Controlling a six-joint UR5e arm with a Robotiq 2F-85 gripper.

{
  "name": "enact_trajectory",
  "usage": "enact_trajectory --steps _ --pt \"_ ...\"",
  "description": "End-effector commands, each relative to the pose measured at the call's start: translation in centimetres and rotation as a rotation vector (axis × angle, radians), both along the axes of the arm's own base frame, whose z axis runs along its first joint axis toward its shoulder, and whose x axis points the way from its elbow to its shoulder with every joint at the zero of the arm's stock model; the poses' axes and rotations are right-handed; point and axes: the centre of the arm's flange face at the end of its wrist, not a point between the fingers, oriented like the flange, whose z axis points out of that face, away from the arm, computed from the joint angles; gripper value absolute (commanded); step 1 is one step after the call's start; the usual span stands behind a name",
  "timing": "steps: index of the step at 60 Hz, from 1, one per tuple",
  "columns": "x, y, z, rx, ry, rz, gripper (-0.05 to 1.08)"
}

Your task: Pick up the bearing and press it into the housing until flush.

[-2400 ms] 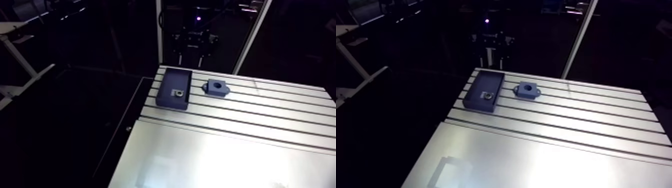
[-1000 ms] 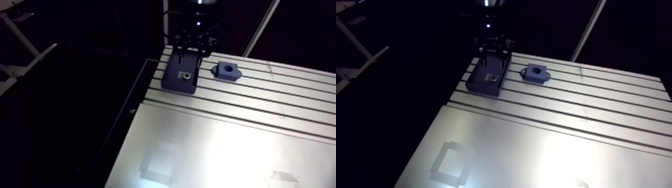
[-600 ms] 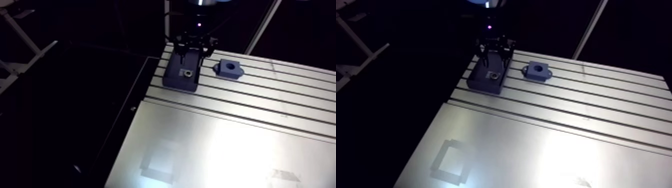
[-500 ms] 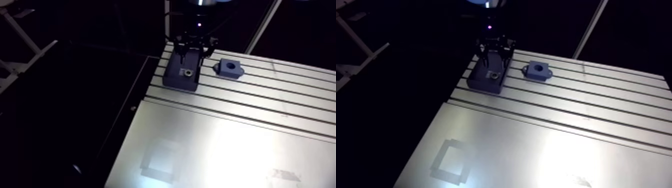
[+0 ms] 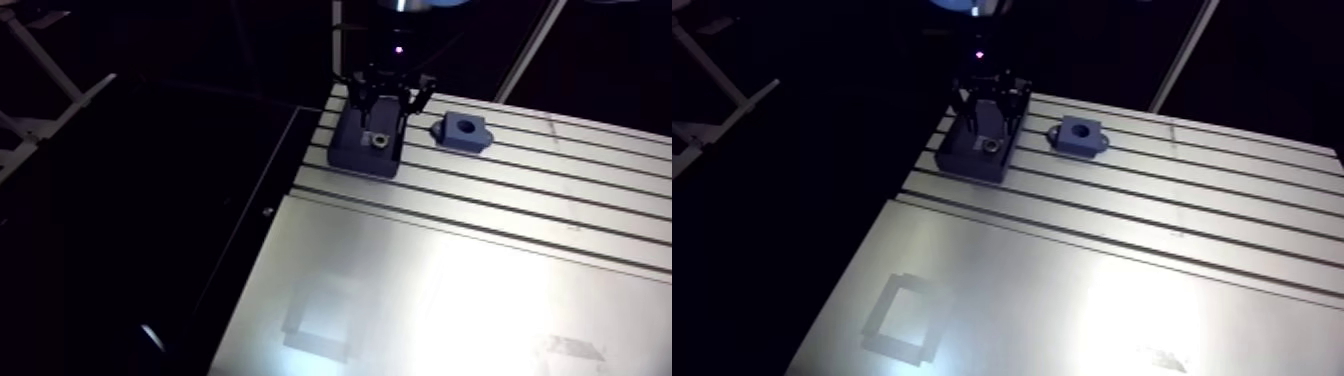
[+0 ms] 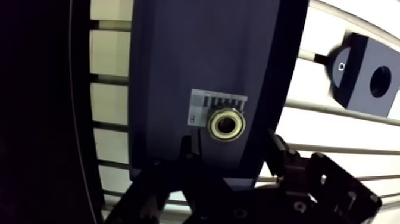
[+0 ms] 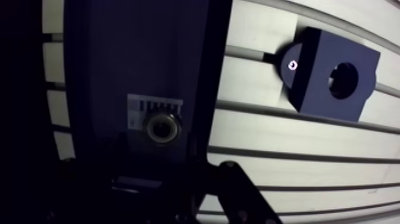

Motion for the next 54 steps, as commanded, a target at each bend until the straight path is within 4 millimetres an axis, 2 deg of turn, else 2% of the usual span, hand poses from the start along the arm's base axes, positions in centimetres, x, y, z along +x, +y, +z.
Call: enact_trajectory --steps 1,54 --pt "0.0 -0.1 -0.7 0.003 -0.010 0.002 0.39" --pt "0.1 -0.6 -2.3 0.007 -0.034 0.009 0.39"
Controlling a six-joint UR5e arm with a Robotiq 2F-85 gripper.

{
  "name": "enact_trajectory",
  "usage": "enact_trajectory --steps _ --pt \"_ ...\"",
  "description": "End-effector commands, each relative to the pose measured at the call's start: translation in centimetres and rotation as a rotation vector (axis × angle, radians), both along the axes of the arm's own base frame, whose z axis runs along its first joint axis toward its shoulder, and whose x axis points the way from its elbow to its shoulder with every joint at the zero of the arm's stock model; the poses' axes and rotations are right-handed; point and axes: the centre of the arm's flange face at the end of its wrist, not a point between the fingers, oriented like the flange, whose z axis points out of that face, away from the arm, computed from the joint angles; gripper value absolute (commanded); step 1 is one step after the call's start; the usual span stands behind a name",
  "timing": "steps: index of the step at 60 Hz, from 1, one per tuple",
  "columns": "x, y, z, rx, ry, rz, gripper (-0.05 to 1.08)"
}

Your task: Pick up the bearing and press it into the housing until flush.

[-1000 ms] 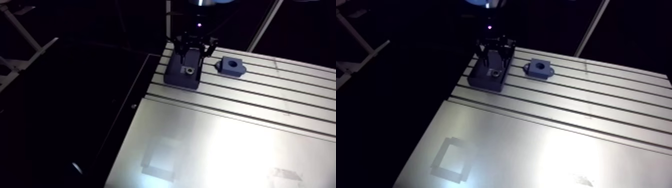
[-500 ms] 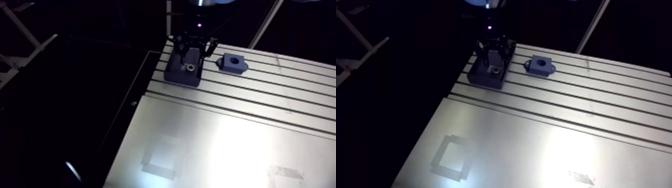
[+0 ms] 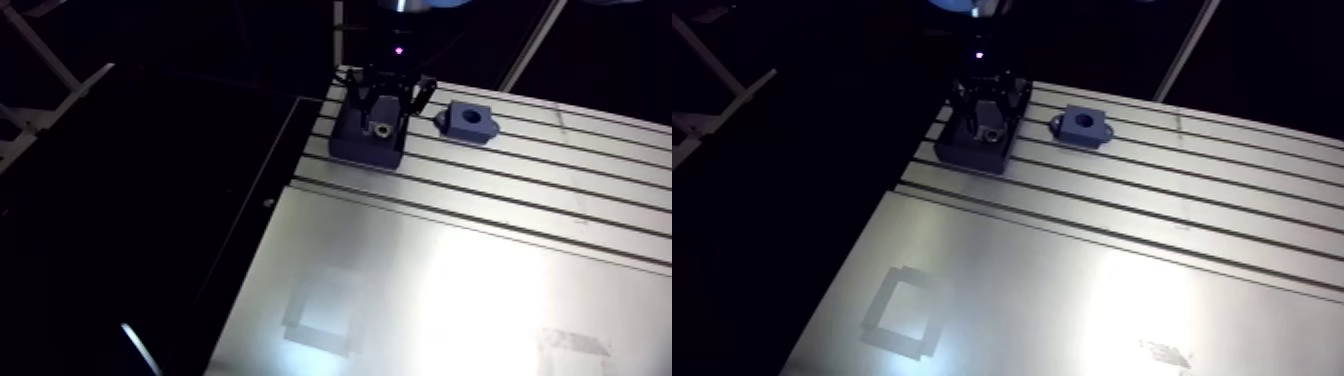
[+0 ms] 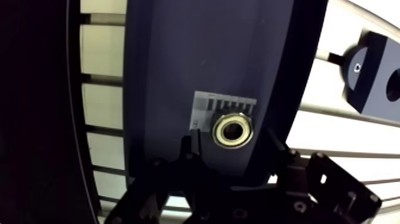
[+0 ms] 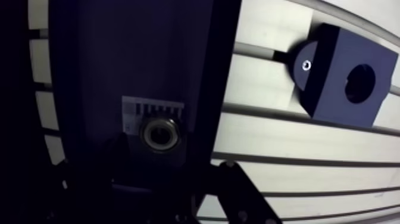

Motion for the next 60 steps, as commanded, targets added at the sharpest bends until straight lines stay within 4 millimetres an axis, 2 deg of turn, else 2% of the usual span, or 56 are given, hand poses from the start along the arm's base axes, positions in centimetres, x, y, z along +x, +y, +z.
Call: enact_trajectory --steps 1,14,36,42,60 --pt "-0.01 -0.32 -0.25 0.000 -0.003 0.005 0.39" --pt "-0.03 -0.44 -0.78 0.001 -0.009 0.007 0.39" --pt "-0.13 -0.45 -0.58 0.002 -0.006 0.007 0.39" --pt "-0.13 -0.45 -0.67 0.002 -0.007 0.008 0.43" --pt "-0.09 -0.44 -0.82 0.003 -0.010 0.007 0.45"
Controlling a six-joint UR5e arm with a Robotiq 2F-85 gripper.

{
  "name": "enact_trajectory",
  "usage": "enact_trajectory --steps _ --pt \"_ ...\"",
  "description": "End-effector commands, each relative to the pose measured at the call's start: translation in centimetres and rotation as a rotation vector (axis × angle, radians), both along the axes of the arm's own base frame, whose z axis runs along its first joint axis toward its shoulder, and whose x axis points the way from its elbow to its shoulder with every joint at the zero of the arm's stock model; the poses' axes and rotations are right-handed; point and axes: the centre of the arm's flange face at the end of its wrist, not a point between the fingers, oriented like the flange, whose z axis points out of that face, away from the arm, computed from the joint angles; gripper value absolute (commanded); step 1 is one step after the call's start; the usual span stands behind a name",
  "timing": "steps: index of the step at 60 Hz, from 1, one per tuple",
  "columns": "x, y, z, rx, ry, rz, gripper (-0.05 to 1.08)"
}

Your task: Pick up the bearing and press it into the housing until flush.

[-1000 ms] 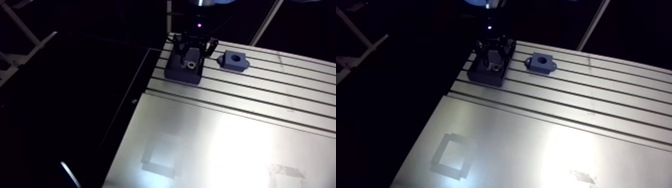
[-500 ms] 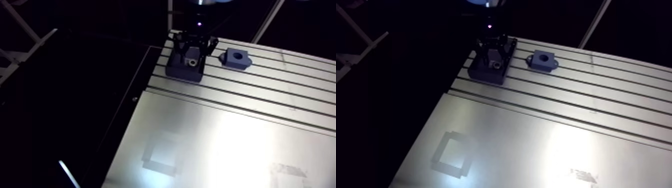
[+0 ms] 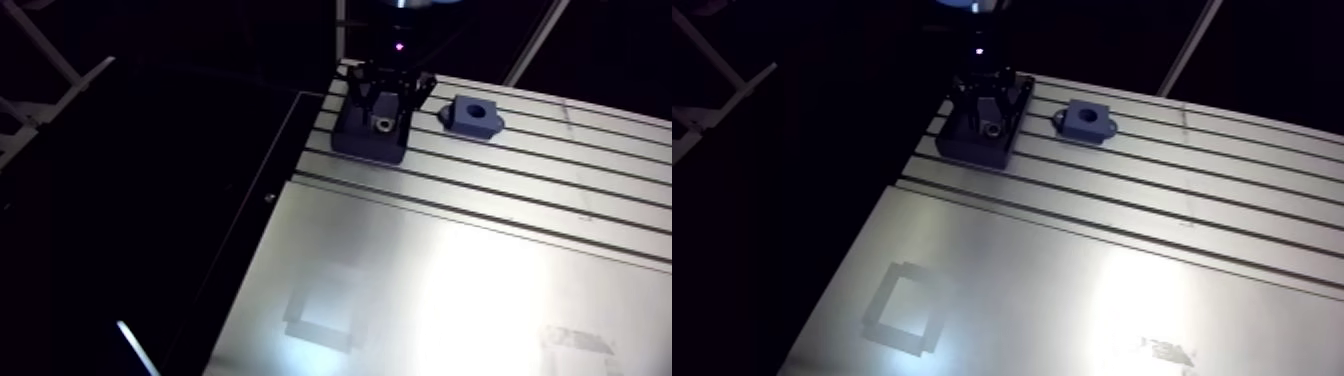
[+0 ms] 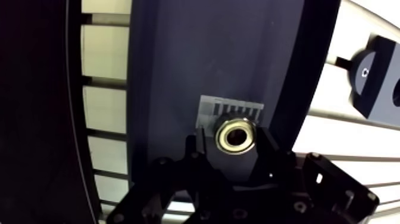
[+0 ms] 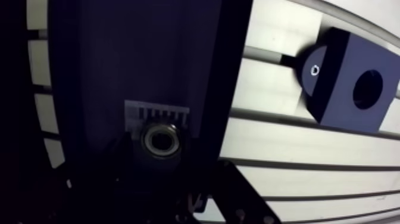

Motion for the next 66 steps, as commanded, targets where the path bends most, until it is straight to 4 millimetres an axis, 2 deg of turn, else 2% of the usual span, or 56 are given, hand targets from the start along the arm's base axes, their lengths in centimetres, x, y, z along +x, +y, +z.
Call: enact_trajectory --steps 1,66 --pt "0.04 0.01 -0.15 0.001 -0.003 0.000 0.45" --pt "0.02 0.12 -0.05 0.011 0.001 0.001 0.50"
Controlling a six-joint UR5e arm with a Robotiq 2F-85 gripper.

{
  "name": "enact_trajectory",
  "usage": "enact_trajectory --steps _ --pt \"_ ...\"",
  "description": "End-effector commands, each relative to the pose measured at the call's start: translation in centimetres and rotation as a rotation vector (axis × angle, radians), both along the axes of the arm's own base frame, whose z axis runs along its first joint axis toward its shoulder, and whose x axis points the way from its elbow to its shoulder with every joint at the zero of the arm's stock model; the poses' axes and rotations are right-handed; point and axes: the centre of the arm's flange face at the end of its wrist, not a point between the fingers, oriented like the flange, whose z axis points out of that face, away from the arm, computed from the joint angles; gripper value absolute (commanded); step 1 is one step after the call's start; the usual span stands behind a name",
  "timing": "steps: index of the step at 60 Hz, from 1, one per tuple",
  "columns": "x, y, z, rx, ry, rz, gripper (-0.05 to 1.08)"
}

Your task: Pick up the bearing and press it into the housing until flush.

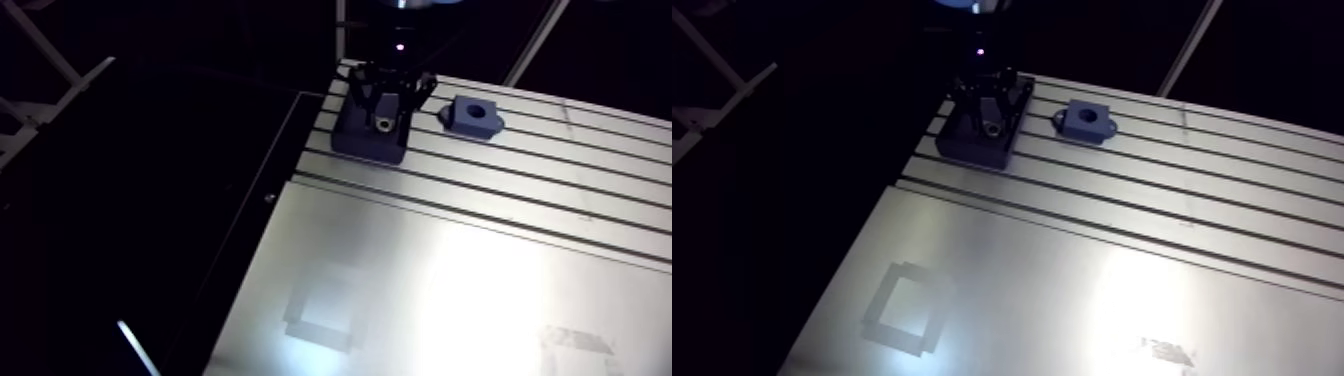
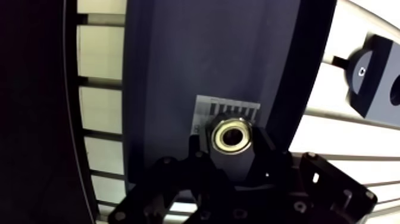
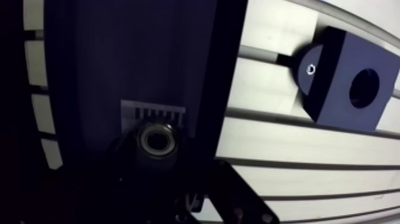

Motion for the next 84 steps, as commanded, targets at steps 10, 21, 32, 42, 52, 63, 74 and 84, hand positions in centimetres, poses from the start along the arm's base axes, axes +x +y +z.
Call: enact_trajectory --steps 10,21,32,42,52,63,74,84 --pt "0.0 0.0 -0.1 0.000 -0.001 0.002 0.50" --pt "0.0 0.0 0.0 0.000 0.000 0.002 0.51" --pt "0.0 0.0 0.0 0.000 -0.001 0.002 0.56" --pt "0.0 0.0 0.0 0.000 -0.001 0.003 0.56" --pt "0.0 0.0 0.0 0.000 0.000 0.003 0.58" --pt "-0.2 -0.1 0.5 -0.003 0.011 0.006 0.66" --pt "-0.5 -0.5 2.5 -0.013 0.046 0.018 0.67" --pt "-0.7 -0.6 4.0 -0.020 0.067 0.020 0.69"
